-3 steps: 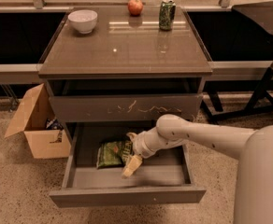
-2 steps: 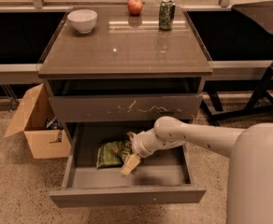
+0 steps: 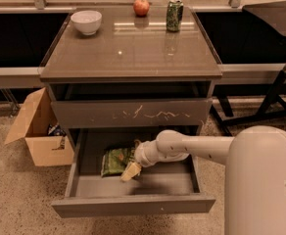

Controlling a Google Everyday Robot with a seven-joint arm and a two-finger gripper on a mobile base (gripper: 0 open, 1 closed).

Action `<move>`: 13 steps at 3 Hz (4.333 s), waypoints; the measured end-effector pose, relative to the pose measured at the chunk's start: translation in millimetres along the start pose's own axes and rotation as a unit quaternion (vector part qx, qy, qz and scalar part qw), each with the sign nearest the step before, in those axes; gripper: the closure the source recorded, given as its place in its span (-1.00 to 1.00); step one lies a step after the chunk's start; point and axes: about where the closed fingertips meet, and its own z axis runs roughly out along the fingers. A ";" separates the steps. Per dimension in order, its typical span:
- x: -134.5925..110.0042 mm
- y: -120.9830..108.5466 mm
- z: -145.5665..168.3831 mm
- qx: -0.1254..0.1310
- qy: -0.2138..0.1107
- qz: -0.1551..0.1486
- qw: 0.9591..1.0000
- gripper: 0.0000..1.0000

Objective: Pick green jalapeno chip bag from middle drawer and place on counter

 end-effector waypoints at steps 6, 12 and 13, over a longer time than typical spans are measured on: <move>-6.5 13.4 -3.3 -0.003 -0.072 -0.027 0.997 0.99; -106.2 45.9 -228.1 -0.006 -0.277 -0.255 0.927 1.00; -125.1 42.9 -277.5 0.032 -0.283 -0.299 0.911 1.00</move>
Offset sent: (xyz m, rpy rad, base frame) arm 0.0364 0.0181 -0.0517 -0.0074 0.0322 -0.0543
